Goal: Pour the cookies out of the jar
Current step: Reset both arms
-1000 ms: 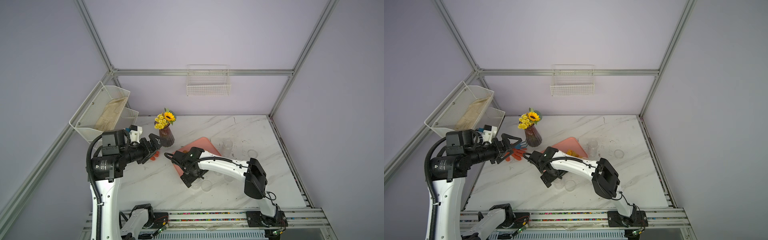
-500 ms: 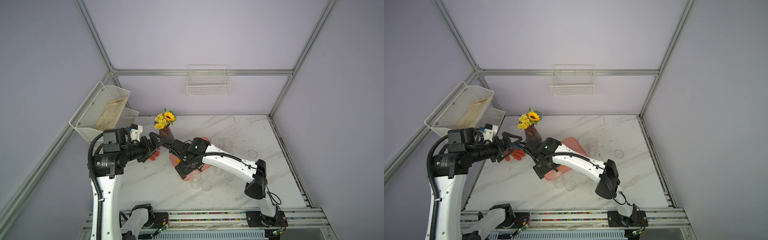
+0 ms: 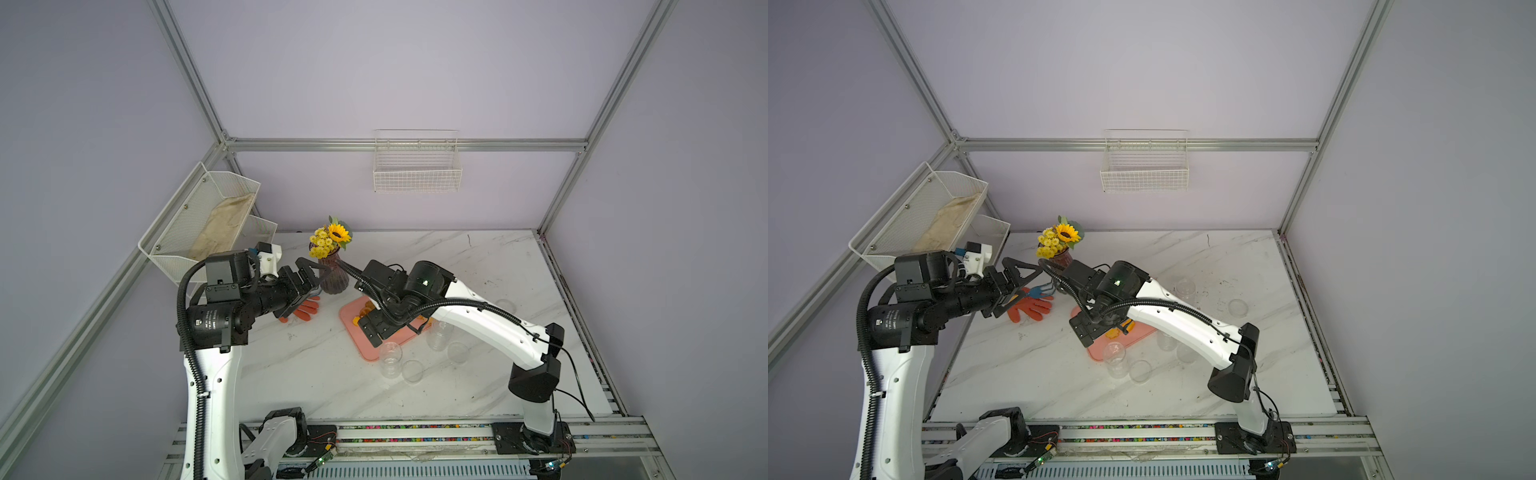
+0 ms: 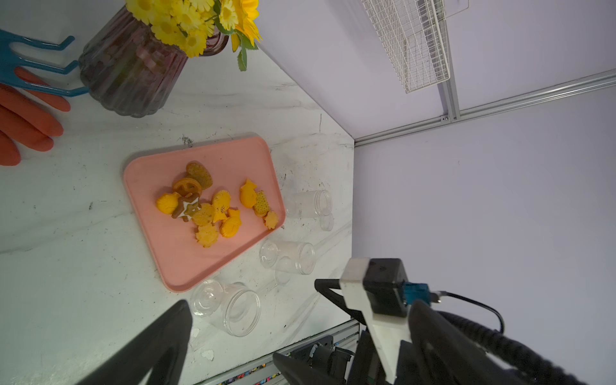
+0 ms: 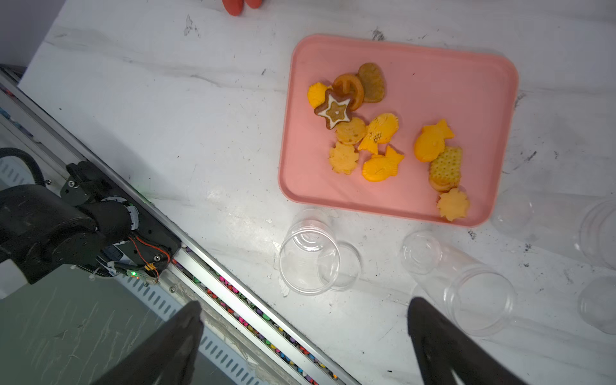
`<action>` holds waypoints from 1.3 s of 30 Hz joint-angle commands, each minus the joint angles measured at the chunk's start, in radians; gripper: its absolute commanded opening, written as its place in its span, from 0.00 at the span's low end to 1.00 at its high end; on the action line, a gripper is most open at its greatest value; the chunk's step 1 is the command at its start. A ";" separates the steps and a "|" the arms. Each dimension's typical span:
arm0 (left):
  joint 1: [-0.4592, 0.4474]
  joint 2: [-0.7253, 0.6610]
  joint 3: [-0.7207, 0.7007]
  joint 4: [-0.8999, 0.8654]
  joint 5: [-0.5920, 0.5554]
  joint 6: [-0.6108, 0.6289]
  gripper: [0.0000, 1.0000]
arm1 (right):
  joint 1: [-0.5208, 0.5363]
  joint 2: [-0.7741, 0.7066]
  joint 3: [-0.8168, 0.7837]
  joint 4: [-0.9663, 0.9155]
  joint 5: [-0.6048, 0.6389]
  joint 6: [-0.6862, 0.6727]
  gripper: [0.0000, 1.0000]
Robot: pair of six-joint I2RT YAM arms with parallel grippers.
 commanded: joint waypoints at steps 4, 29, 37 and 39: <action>0.003 -0.001 0.026 0.056 0.000 -0.036 1.00 | -0.080 -0.111 0.010 -0.003 -0.006 -0.035 0.97; 0.005 -0.110 -0.075 0.064 -0.385 0.006 1.00 | -0.640 -0.513 -0.369 0.342 0.077 -0.156 0.98; 0.005 -0.165 -0.172 0.118 -0.497 0.081 1.00 | -0.687 -0.686 -0.617 0.579 0.179 -0.175 0.97; 0.004 -0.200 -0.224 0.160 -0.549 0.082 1.00 | -0.695 -0.712 -0.666 0.625 0.206 -0.176 0.98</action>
